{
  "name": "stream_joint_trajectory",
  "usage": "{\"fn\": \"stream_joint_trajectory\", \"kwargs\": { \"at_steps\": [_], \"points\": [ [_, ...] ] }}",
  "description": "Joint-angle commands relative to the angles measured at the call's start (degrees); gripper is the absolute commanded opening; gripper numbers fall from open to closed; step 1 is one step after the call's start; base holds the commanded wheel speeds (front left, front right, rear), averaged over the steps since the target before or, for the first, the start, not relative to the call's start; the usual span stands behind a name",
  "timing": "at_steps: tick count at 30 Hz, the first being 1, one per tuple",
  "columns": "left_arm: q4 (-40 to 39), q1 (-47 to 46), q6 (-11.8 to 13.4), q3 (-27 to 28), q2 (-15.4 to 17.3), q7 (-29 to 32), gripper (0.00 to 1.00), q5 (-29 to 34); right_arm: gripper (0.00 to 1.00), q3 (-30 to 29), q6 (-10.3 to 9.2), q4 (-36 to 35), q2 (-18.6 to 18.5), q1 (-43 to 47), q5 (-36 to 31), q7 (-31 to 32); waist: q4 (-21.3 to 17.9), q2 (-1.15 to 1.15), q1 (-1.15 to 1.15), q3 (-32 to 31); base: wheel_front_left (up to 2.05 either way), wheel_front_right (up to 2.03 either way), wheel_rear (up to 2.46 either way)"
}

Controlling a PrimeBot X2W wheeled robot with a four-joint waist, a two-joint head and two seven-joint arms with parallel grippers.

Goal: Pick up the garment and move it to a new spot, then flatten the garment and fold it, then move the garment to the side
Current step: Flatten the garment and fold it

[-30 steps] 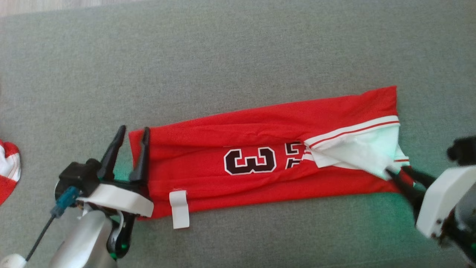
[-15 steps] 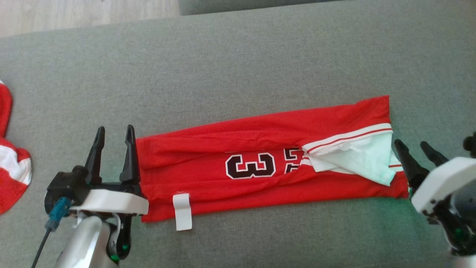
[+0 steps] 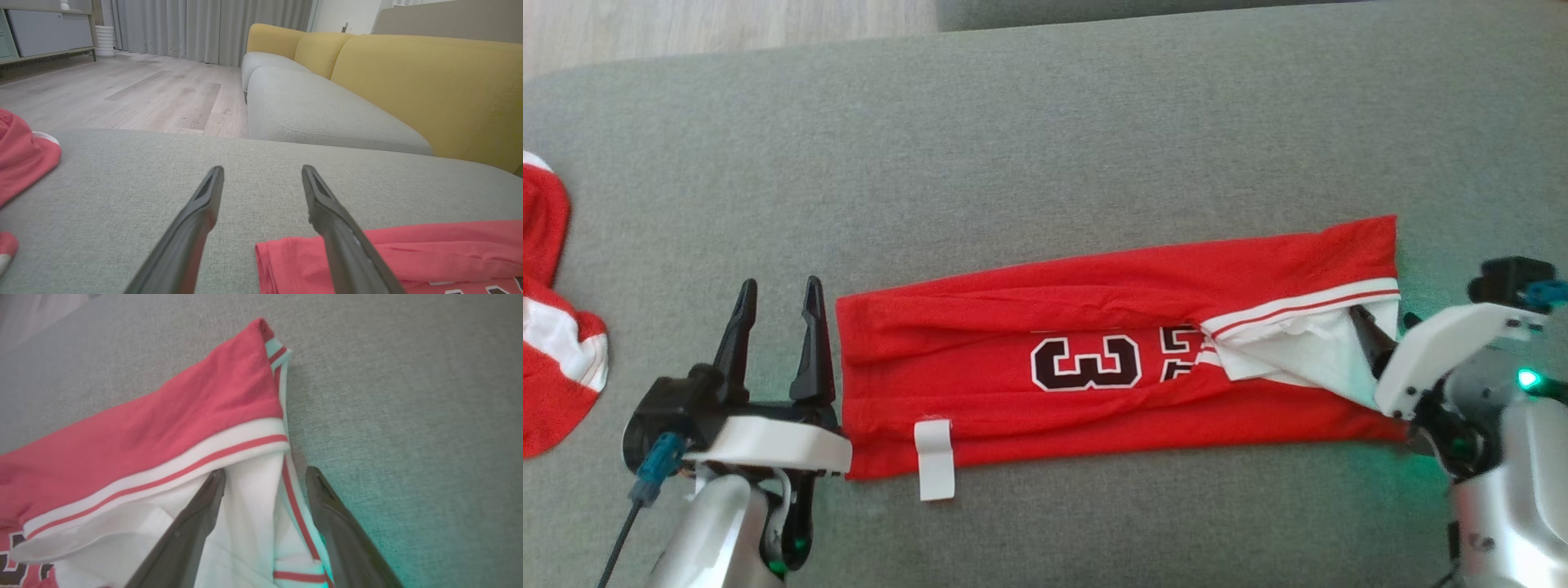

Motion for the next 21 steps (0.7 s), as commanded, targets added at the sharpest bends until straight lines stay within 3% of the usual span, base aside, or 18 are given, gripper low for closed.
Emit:
{"fn": "stream_joint_trajectory", "kwargs": {
  "at_steps": [1,5,8,15,21],
  "points": [
    [-1.4,-1.9,0.0,1.6,0.9,-0.5,1.00,0.5,1.00,1.9,0.39,-0.3,-0.3,-2.7,-1.2,-0.9,0.3,0.00,0.00,0.2,0.00,0.00,0.00],
    [-1.3,-2.1,-0.1,1.3,0.7,-0.5,1.00,0.3,1.00,3.8,0.39,4.4,-0.6,-3.2,-2.7,-0.3,0.9,0.00,0.00,0.5,0.00,0.00,0.00],
    [-1.2,-2.2,-0.1,1.2,0.7,-0.5,1.00,0.1,0.00,5.2,0.39,5.8,-0.7,-3.1,-2.1,0.0,1.0,0.00,0.00,0.7,0.00,0.00,0.00],
    [-1.3,-2.1,0.2,1.6,1.0,-0.5,1.00,-0.3,0.00,5.2,0.39,3.5,-3.6,-4.1,-1.0,-1.8,-0.4,0.00,0.00,0.9,0.00,0.00,0.00],
    [-1.9,-1.8,0.5,1.5,1.1,-0.5,1.00,-0.3,0.00,-0.6,0.39,-3.0,-9.7,-2.5,-3.9,-0.5,-1.3,0.00,0.00,0.8,0.00,0.00,0.00]
  ]
}}
